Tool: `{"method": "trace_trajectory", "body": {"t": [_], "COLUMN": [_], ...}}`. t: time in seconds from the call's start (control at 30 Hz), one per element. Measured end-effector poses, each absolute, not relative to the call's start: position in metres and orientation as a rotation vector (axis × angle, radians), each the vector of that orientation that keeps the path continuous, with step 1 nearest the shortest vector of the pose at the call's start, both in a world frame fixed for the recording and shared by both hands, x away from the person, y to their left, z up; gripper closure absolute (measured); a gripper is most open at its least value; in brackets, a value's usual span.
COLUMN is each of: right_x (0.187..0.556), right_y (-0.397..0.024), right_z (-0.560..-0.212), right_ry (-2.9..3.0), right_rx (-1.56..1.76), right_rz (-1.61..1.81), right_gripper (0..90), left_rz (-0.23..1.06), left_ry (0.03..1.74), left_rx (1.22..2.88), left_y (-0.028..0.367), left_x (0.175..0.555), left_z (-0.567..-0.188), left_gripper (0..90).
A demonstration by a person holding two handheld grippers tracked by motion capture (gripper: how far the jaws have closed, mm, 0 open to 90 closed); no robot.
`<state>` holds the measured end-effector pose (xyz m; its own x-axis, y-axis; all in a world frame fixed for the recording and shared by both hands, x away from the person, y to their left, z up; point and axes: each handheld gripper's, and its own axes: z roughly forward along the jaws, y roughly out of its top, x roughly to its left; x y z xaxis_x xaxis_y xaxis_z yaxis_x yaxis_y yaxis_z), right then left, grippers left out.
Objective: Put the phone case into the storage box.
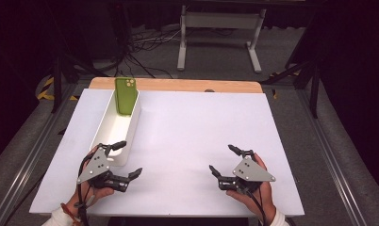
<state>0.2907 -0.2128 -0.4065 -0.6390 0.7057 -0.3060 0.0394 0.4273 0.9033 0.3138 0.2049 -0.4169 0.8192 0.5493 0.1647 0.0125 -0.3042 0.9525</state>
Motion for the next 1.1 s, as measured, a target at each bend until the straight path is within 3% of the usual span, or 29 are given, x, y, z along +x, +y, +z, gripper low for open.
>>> {"method": "trace_trajectory", "body": {"t": [1.1], "right_x": [0.286], "right_y": [-0.205], "right_z": [-0.4132], "right_ry": [2.02], "right_rx": [0.587], "right_rz": [1.198], "right_gripper": [14.9], "left_rz": [0.533], "left_ry": [0.411], "left_rx": [1.839], "left_y": [0.2027], "left_x": [0.3143], "left_z": [-0.4204], "left_gripper": [3.3]}}
